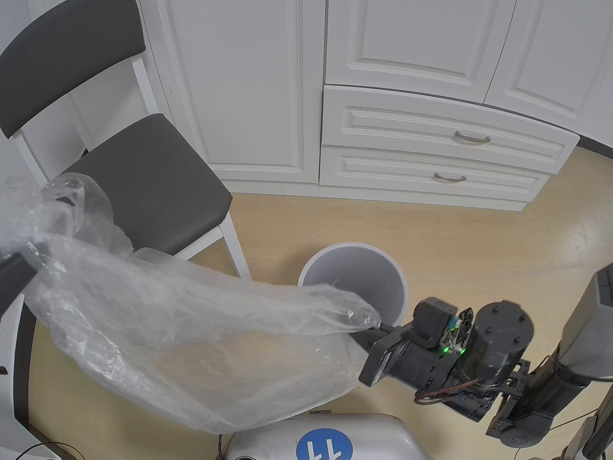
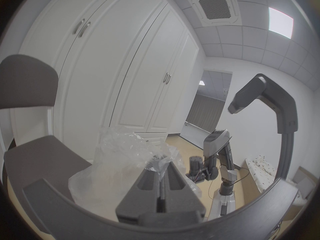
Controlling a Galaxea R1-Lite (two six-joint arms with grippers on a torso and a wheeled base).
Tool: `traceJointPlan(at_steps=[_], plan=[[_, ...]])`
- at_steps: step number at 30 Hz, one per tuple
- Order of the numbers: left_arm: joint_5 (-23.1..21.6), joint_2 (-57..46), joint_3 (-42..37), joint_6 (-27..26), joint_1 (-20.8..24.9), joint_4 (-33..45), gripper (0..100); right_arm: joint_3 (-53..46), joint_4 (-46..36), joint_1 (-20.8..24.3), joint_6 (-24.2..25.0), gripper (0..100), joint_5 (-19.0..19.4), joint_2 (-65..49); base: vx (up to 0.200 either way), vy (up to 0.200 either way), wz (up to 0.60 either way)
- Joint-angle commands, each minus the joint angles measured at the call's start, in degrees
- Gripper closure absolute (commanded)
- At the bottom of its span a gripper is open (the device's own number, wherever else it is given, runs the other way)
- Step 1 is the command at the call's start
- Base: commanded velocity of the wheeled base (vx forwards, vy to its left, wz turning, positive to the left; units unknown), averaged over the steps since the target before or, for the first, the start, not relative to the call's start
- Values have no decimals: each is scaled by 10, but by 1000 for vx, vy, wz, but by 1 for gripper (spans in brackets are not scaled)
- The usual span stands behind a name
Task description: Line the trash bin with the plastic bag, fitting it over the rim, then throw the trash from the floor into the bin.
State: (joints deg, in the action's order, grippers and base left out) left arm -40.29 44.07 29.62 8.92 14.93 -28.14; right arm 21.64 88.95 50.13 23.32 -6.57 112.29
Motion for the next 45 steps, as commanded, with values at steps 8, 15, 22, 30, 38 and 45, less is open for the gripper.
traceJointPlan(at_steps=[8,15,22,30,38,45], plan=[[3,118,61,-5,1,151,100,63,-220,-90,-63,100,-27,-248,0,0,0],[3,149,135,-58,1,338,100,123,-302,-96,-62,100,-95,-301,0,0,0],[125,210,131,-179,2,395,100,152,-299,-82,-65,100,-146,-302,0,0,0],[239,272,123,-185,55,358,100,145,-299,-13,-68,100,-180,-301,0,0,0],[414,272,85,-166,103,237,100,104,-299,20,-142,100,-201,-319,0,0,0],[441,222,67,-160,115,184,100,40,-299,21,-232,100,-223,-325,0,0,0]])
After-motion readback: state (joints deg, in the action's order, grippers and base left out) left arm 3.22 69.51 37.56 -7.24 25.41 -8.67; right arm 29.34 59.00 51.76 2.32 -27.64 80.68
